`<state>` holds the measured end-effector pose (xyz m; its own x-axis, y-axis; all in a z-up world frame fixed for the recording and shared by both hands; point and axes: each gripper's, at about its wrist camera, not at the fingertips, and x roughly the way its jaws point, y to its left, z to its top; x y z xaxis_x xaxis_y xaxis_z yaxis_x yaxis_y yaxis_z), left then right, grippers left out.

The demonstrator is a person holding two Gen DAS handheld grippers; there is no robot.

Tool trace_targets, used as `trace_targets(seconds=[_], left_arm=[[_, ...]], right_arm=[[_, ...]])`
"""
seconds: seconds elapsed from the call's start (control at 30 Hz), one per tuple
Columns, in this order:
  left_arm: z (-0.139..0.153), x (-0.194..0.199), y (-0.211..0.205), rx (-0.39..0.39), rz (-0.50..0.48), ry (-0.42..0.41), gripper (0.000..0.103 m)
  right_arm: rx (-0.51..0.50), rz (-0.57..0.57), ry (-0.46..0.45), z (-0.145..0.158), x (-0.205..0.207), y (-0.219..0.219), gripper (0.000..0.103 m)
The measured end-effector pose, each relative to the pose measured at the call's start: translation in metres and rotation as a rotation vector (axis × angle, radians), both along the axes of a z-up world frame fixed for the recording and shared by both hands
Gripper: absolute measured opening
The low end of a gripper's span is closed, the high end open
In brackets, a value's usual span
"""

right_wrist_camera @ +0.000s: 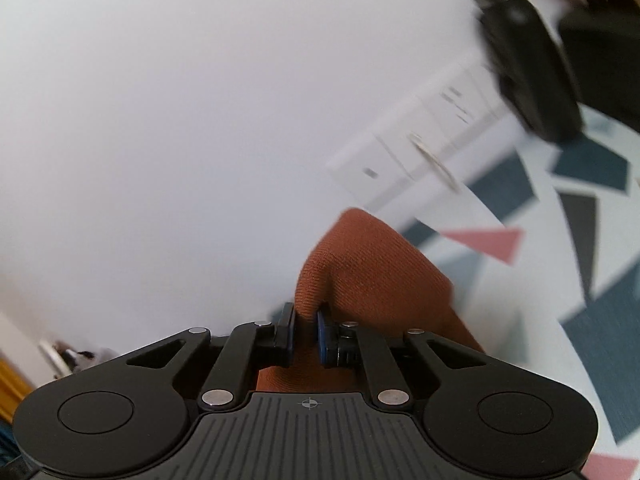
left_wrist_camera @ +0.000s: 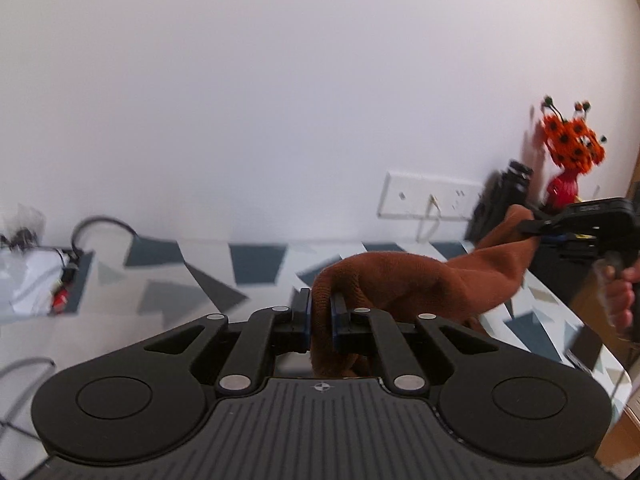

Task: Fold clothes
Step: 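Lift the held garment up off the table with both grippers, then lay the garment flat on the table and open both grippers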

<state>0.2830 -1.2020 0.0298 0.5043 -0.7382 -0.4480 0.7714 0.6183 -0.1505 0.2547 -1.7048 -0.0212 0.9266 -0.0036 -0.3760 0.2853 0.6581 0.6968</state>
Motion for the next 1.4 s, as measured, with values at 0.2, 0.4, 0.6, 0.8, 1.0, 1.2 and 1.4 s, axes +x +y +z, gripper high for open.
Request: trace_targets(seconds=[0.2, 0.4, 0.6, 0.8, 1.0, 1.2, 1.4], left_arm=[[0.021, 0.031, -0.013, 0.018, 0.022, -0.133, 0.009], [0.0, 0.095, -0.057, 0.125, 0.039, -0.19, 0.009], [-0.051, 0.173, -0.083, 0.294, 0.212, -0.118, 0.012], [-0.064, 0.181, -0.048, 0.27, 0.128, 0.037, 0.028], [-0.105, 0.13, 0.006, 0.321, 0.069, 0.176, 0.047], [-0.137, 0.091, 0.05, 0.326, 0.106, 0.287, 0.051], [-0.142, 0.064, 0.052, 0.358, 0.112, 0.309, 0.062]], right_arm=[[-0.068, 0.036, -0.047, 0.02, 0.025, 0.012, 0.009], [-0.122, 0.036, 0.007, 0.0, 0.08, 0.013, 0.011], [-0.215, -0.013, 0.157, -0.033, 0.113, 0.014, 0.051], [-0.233, 0.016, 0.278, -0.062, 0.084, 0.009, 0.053], [-0.271, -0.006, 0.47, -0.099, 0.044, -0.001, 0.055], [-0.333, 0.04, 0.643, -0.132, 0.029, 0.012, 0.054], [-0.454, 0.045, 0.688, -0.132, 0.022, 0.029, 0.014]])
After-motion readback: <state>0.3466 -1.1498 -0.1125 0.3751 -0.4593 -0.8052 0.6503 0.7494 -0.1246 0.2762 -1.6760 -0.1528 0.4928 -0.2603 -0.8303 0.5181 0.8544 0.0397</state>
